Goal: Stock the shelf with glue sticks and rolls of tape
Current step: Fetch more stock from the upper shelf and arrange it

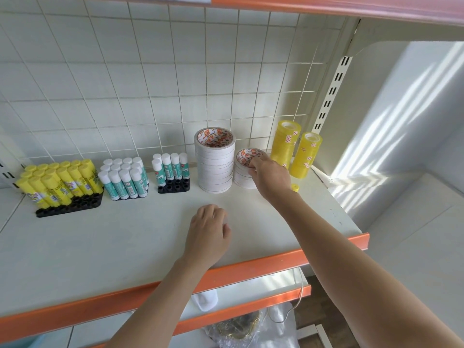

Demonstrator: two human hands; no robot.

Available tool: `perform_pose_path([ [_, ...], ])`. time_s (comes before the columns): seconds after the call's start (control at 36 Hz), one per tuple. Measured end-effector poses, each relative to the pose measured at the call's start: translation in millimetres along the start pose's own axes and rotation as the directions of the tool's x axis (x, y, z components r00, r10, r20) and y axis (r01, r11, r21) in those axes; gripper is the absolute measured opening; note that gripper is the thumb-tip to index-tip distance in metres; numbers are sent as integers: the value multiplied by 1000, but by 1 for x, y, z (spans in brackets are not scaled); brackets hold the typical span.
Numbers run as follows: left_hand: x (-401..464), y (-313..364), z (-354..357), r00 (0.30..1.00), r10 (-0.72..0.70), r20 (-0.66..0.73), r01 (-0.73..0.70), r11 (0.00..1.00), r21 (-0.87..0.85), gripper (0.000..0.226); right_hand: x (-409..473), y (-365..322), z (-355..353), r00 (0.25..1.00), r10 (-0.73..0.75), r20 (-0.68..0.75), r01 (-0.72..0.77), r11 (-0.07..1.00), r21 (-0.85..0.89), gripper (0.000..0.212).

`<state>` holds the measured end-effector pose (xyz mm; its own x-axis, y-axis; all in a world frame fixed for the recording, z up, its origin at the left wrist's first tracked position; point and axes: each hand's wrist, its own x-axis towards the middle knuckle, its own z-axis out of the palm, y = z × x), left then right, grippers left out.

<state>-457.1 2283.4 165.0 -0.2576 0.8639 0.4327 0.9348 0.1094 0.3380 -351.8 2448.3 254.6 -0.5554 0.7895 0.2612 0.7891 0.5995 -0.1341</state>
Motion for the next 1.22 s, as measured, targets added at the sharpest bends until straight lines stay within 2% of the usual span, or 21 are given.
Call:
perform_pose_path([
  [0.11,0,-1,1,1000,-15,21,14,1000,9,17,0,-1,-1,1000,0,10,0,1000,-4,23],
  [0.36,1,2,-3,998,-22,56,22,1000,7,30,-6,-7,-8,1000,-9,16,10,998,-59,24],
  [0.5,1,0,-3,997,-29,75,28,999,18,15,-25,-7,-19,986,-71,-154,68,997,-20,21],
  [0.61,1,1,-4,997,-35,64,34,999,17,31,-45,6,-24,950,-98,-296,98,995,-14,16],
  [0.69,1,2,-5,998,-28,56,27,999,20,30,-60,21,-26,908,-59,-414,64,998,-2,18],
  [0.75,1,2,-6,998,-27,49,26,999,21,30,-69,30,-25,897,-12,-442,11,1000,-3,21],
  [0.83,2,2,-6,998,-31,53,30,999,21,33,-82,41,-19,906,66,-417,-45,997,60,24],
  [1.0,1,5,-10,996,-38,84,38,999,-4,34,-95,54,-6,954,196,-227,-118,940,320,23],
  [1.22,-5,5,-27,983,-45,177,55,997,-53,14,-100,56,3,954,208,-216,-120,926,359,25],
])
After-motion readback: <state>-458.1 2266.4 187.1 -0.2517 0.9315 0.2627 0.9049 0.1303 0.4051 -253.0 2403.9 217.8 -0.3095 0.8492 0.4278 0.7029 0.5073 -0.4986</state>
